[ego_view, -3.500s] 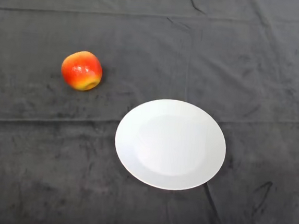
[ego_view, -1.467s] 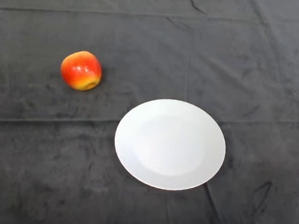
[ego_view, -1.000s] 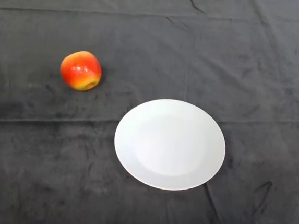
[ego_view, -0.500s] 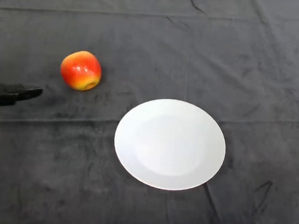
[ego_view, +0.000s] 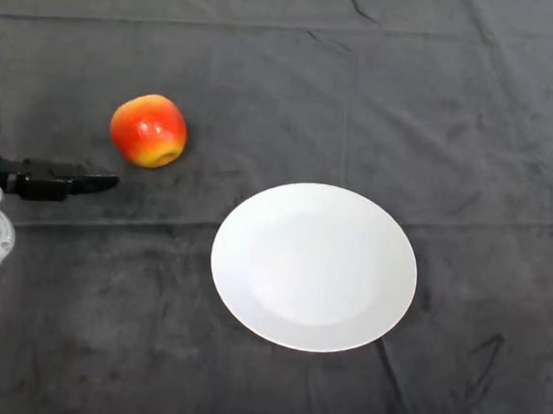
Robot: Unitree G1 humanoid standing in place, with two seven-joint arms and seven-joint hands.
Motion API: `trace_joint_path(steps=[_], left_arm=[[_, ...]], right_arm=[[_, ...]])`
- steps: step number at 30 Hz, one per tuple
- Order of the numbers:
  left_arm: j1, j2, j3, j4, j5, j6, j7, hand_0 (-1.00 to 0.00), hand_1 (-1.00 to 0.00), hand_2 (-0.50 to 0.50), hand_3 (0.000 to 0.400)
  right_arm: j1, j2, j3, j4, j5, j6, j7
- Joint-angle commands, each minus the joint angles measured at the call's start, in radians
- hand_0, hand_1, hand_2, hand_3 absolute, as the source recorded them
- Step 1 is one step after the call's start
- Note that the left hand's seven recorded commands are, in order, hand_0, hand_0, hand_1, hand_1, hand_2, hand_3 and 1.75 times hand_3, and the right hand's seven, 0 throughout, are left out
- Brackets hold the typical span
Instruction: Move the apple to the plate
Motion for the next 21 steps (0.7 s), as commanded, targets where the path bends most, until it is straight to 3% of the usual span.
trace_joint_path(steps=[1, 21], left_arm=[[-0.019, -0.011, -0.03, -0.007, 0.022, 0.018, -0.013, 0.0, 0.0, 0.0, 0.0], [-0.14, -0.071, -0.141, 0.164, 0.077, 0.013, -0.062, 0.0, 0.0, 0.0, 0.0]], right_arm=[[0.029, -0.007, 0.0019, -0.001, 0.003, 0.01, 0.0038], [0.028, -0.006, 0.0013, 0.0, 0.0021, 0.012, 0.0039]])
